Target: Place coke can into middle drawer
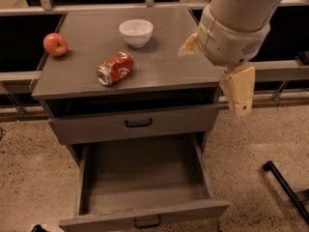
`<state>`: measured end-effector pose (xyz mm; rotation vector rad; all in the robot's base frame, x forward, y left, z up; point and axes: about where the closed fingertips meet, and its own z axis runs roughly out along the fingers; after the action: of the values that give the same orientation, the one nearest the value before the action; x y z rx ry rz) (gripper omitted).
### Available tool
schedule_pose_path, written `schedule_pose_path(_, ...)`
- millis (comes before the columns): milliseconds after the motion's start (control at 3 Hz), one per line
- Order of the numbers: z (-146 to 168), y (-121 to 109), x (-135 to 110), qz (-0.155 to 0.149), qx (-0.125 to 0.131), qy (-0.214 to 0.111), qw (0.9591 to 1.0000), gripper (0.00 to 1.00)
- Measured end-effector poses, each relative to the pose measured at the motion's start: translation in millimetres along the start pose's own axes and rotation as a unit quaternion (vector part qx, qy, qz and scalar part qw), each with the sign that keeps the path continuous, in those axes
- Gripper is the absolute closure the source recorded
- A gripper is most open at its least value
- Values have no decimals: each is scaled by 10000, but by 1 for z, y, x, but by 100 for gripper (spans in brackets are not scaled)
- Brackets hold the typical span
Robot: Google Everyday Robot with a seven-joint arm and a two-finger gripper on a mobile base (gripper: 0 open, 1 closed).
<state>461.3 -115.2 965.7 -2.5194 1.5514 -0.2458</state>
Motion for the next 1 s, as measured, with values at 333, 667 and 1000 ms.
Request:
schedule_pose_path(333,43,-6,-3,-1083,-261,203,9936,0)
schedule_pose_path(667,41,-7,-3,-1121,-228,196,9932,0)
schedule_pose_path(1000,46,-24,-20,-1605,-161,214,9867,0)
